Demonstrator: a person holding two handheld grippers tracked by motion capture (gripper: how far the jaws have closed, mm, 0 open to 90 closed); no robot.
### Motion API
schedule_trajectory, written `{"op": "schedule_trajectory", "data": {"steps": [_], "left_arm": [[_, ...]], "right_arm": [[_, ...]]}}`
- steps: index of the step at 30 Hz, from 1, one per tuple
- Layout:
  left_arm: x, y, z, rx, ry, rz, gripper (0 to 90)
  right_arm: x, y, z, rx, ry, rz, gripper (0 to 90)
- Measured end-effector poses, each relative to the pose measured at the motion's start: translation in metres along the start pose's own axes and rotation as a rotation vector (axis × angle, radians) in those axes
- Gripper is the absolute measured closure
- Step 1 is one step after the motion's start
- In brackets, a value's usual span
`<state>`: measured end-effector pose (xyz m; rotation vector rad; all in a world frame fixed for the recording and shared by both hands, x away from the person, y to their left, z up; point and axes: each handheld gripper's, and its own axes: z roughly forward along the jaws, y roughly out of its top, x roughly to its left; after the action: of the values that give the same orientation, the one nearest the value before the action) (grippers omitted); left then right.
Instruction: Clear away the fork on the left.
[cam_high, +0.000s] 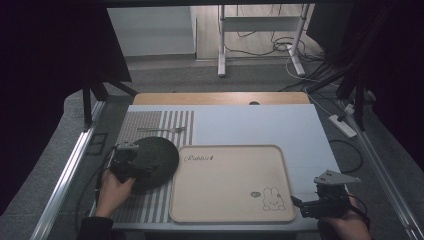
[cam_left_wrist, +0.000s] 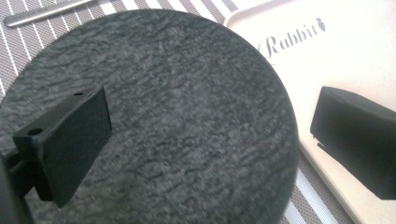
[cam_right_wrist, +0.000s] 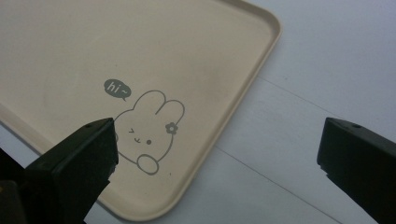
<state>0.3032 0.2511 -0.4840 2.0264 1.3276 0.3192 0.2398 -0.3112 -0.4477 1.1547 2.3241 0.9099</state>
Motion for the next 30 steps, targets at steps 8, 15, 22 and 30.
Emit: {"op": "schedule_trajectory", "data": {"steps": [8, 15, 22, 30], "left_arm": [[0.010, 0.015, 0.012, 0.011, 0.017, -0.013, 0.0], [0.018, 0.024, 0.021, 0.024, 0.031, -0.025, 0.0], [0.028, 0.034, 0.029, 0.034, 0.027, -0.020, 0.0], [0.042, 0.045, 0.039, 0.051, 0.030, -0.018, 0.0]], "right_arm": [[0.000, 0.000, 0.000, 0.002, 0.001, 0.000, 0.0], [0.000, 0.000, 0.000, 0.004, 0.002, -0.001, 0.0], [0.000, 0.000, 0.001, 0.005, 0.003, -0.003, 0.0], [0.000, 0.000, 0.001, 0.009, 0.005, -0.006, 0.0]]}}
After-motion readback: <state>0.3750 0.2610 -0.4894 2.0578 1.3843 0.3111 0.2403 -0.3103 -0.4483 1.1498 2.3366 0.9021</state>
